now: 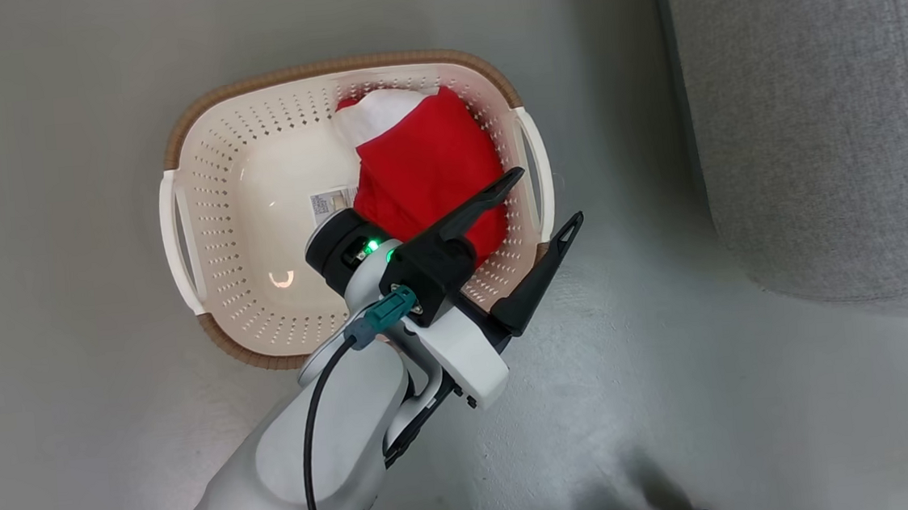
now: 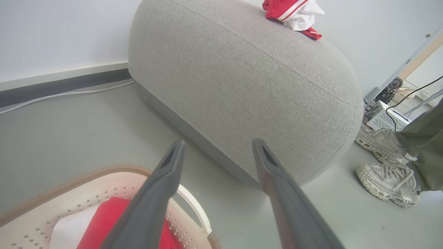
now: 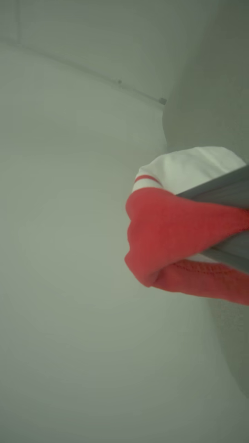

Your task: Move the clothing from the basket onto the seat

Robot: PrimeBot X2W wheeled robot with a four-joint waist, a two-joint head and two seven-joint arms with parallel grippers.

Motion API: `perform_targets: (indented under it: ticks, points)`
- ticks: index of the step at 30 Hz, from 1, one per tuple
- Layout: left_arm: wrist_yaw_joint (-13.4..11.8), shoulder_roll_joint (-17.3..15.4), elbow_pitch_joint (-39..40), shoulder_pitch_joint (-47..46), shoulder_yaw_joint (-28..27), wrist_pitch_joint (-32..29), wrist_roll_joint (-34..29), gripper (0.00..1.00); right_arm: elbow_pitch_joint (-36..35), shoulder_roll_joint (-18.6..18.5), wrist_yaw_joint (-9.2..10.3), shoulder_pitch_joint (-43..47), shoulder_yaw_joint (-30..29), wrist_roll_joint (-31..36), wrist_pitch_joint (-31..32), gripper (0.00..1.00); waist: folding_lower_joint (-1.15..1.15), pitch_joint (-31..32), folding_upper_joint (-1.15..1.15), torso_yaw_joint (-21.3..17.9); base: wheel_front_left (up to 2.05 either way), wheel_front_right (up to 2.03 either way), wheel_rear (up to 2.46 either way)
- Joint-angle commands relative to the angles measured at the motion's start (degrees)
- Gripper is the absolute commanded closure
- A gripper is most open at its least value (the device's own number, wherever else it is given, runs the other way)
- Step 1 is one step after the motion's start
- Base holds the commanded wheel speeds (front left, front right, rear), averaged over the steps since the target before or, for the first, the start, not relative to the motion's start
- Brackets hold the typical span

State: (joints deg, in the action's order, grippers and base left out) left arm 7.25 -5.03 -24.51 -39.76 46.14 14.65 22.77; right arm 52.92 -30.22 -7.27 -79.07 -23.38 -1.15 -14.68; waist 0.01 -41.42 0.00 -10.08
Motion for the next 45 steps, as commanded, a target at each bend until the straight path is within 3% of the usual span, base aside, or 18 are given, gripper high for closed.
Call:
perform_targets:
  ticks: [1, 11, 18, 19, 20, 31, 45]
  points:
    - [0.24, 0.27, 1.64, -0.4, -1.63, 0.35, -0.63, 0.0, 0.08, -1.04, -0.22, 2.99, 0.0, -0.61, -0.32, 1.0, -0.01, -0.12, 0.0, 0.17, 0.0, 0.0, 0.0]
    - [0.24, 0.63, 1.68, 0.64, -2.31, 0.35, -0.53, 0.0, 9.01, 2.03, -0.22, 12.81, 0.38, -3.89, -0.32, 1.0, -0.01, 1.92, 0.0, -0.2, 0.0, 0.0, 0.0]
    - [0.24, 0.62, 1.88, 1.16, -2.8, 0.35, -0.17, 0.0, 9.87, 3.69, -0.22, 17.85, 0.64, -7.33, -0.32, 1.0, -0.01, 3.9, 0.0, -0.06, 0.0, 0.0, 0.0]
    - [0.24, 0.61, 1.95, 1.29, -2.97, 0.35, -0.11, 0.0, 9.9, 3.89, -0.22, 18.35, 0.69, -7.73, -0.32, 0.62, -0.01, 4.16, 0.0, 0.01, 0.0, 0.0, 0.0]
    - [0.24, 0.61, 2.0, 1.45, -3.07, 0.35, 0.0, 0.0, 9.74, 4.06, -0.22, 18.86, 0.84, -8.02, -0.32, 0.0, -0.01, 4.53, 0.0, 0.12, 0.0, 0.0, 0.0]
    - [0.24, 0.89, 2.48, 4.84, -6.52, 0.35, 0.55, 0.0, 3.69, 5.25, -0.22, 27.45, 8.04, -11.18, -0.32, 0.0, -0.01, 11.84, 0.0, 2.1, 0.0, 0.0, 0.0]
    - [0.23, 0.94, 2.31, 16.36, -19.35, 0.35, -1.06, 0.0, -12.12, 6.51, -0.22, 44.32, 19.12, -19.9, -0.32, 0.0, -0.01, 25.4, 0.0, 6.81, 0.0, 0.0, 0.0]
